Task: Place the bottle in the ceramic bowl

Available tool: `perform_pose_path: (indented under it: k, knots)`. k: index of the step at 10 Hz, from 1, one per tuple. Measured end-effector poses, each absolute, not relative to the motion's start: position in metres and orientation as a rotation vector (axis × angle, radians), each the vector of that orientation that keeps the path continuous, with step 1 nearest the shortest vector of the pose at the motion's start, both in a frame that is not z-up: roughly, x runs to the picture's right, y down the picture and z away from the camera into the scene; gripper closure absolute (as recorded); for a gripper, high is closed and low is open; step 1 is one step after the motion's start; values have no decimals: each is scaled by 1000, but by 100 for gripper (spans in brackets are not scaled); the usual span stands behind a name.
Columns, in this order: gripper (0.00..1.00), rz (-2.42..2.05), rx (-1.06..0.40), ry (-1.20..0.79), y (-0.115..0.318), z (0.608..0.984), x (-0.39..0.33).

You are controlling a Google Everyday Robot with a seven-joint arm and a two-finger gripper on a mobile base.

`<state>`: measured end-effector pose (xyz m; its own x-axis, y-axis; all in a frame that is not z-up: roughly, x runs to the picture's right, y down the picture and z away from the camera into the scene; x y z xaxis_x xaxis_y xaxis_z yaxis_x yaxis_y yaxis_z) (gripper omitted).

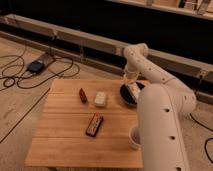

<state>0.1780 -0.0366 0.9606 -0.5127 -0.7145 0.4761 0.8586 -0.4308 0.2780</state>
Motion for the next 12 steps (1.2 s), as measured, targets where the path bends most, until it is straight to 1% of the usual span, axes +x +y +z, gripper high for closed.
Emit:
perform_pose_path:
  k: [4,9,12]
  knots:
    - [20,-2037,-316,-599,-38,953,180]
    - [20,-2006,-235,-568,-52,923,194]
    - [20,-2007,-231,-572,-52,923,191]
